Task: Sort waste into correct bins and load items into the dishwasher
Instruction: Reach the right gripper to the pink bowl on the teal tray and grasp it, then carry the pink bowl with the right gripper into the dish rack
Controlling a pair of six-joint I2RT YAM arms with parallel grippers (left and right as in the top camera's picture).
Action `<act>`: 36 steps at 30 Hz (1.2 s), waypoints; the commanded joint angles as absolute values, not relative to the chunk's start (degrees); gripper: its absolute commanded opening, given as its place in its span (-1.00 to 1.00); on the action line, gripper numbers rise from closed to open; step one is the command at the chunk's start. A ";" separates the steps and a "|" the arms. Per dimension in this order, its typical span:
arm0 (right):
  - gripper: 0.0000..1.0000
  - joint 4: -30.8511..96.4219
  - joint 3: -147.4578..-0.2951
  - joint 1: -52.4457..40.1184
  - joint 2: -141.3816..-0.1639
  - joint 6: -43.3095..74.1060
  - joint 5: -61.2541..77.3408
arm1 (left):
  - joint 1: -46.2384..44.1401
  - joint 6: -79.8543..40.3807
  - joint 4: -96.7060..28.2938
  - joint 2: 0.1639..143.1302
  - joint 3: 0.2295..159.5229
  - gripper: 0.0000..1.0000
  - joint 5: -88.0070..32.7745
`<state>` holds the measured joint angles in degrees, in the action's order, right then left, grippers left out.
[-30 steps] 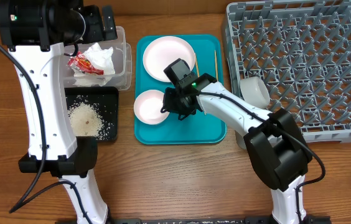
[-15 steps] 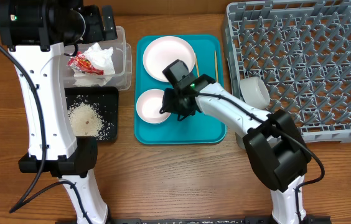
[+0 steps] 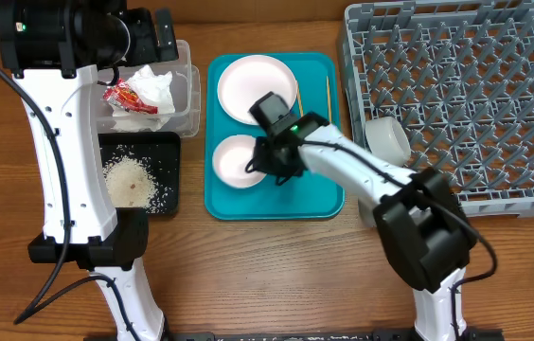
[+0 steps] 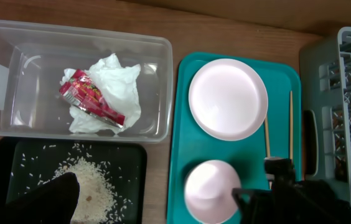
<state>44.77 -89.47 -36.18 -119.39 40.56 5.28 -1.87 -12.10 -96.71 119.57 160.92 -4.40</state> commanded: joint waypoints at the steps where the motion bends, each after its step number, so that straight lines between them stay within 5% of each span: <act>1: -0.92 45.21 -95.68 -31.64 -109.19 33.08 0.69 | -2.04 -12.69 -96.79 118.39 161.73 1.00 -4.03; 6: -0.92 48.66 -101.58 -27.94 -100.05 27.16 -19.92 | -2.04 -12.69 -96.79 118.39 161.73 1.00 -4.03; 13: -0.93 36.18 -101.75 -24.99 -98.08 11.20 -61.58 | -2.04 -12.69 -96.79 118.39 161.73 1.00 -4.03; 23: -0.92 22.48 -101.65 -20.21 -113.40 -19.57 -72.73 | -2.04 -12.69 -96.79 118.39 161.73 1.00 -4.03; 36: -0.92 19.40 -101.60 -16.75 -122.54 -24.05 -69.32 | -2.04 -12.69 -96.79 118.39 161.73 1.00 -4.03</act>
<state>19.97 -101.43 -16.38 -121.91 -23.11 -70.30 -1.87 -12.10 -96.71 119.57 160.92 -4.40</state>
